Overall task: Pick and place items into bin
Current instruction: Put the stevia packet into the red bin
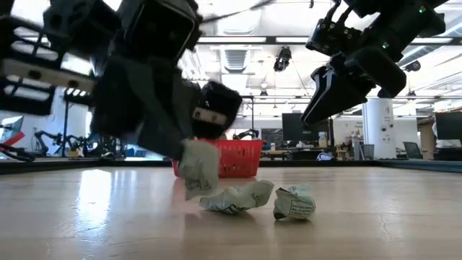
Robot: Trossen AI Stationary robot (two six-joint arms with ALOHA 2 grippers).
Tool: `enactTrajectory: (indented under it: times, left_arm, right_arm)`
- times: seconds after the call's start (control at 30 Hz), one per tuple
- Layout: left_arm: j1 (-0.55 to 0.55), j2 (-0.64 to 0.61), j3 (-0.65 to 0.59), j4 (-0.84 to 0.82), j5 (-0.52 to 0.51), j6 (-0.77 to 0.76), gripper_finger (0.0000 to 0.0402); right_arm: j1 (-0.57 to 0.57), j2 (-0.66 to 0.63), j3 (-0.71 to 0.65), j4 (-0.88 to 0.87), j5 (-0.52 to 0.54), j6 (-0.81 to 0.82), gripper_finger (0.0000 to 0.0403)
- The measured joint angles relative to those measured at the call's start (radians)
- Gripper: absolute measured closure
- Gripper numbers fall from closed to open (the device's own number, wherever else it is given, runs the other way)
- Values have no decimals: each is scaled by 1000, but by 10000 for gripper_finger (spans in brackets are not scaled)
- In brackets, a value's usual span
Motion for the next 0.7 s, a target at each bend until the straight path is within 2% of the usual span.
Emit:
enactTrajectory:
  times: [0.1, 0.3, 0.4, 0.6, 0.7]
  left_arm:
    - [0, -90, -2, -143, -159, 46, 401]
    - [-6, -233, -21, -312, -689, 86, 402]
    - [-5, -278, -26, -340, -909, 129, 402]
    - [16, -322, -31, -344, -1147, 252, 402]
    - [55, -325, -36, -376, -1182, 263, 402]
  right_arm:
    - [0, 0, 0, 0, 0, 0, 292]
    - [0, 0, 0, 4, -6, 1, 296]
    - [0, 0, 0, 14, -67, 3, 296]
    - [3, 0, 0, 83, -199, 4, 296]
    - [12, 11, 0, 141, -279, 4, 296]
